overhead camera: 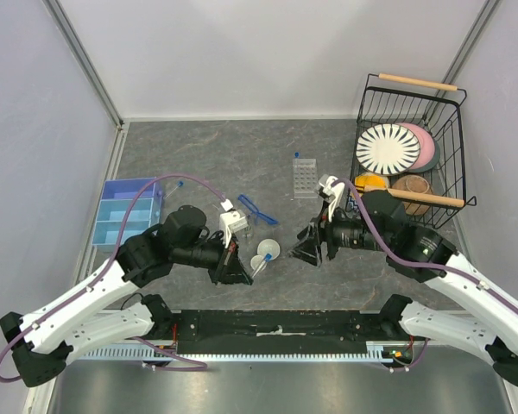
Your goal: Organize the chemistry lab equipment
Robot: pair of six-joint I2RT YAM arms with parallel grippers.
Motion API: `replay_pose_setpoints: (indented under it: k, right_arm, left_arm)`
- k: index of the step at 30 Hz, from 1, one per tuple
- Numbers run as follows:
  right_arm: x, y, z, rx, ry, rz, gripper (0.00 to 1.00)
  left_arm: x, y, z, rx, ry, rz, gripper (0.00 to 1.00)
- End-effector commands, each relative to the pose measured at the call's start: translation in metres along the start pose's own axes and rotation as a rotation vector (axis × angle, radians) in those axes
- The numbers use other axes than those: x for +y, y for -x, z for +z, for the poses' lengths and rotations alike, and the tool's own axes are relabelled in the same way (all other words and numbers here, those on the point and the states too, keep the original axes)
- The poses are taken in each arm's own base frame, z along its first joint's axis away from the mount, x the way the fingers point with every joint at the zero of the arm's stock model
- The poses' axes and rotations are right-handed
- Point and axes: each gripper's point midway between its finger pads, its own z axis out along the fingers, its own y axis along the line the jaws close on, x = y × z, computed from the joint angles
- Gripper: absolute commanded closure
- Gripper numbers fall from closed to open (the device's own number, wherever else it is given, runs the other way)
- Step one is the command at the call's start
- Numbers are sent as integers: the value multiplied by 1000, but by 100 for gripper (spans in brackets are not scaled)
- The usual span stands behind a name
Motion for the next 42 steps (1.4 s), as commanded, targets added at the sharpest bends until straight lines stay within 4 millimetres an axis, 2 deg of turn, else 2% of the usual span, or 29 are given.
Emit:
replay_pose_setpoints:
  k: [1,2,4,10,25,31,35,42]
  right_arm:
    - [42,-1,-11,-20,225,52,30]
    - [46,-6,-11,-11,253,61,30]
    - [54,-3,-13,-36,301,67,30]
    - [68,-3,-13,-54,390,119,32]
    - [95,-7,-9,-52,507,157,38]
    - [99,-14,-4,-31,503,150,40]
    - [96,-23,1,-6,474,148,40]
    - [88,-27,6,-7,431,139,40]
  left_arm:
    - [-51,9,-14,-23,-273,161,98]
    - [-56,9,-16,-19,-308,169,98]
    - [-65,5,-18,-10,-368,183,98]
    - [-74,4,-21,-10,-442,224,98]
    - [-70,10,-11,-3,-438,221,98]
    - [-70,11,-11,-9,-431,222,98]
    - [-71,12,-13,-14,-433,228,98]
    - [-75,11,-17,-21,-447,235,98]
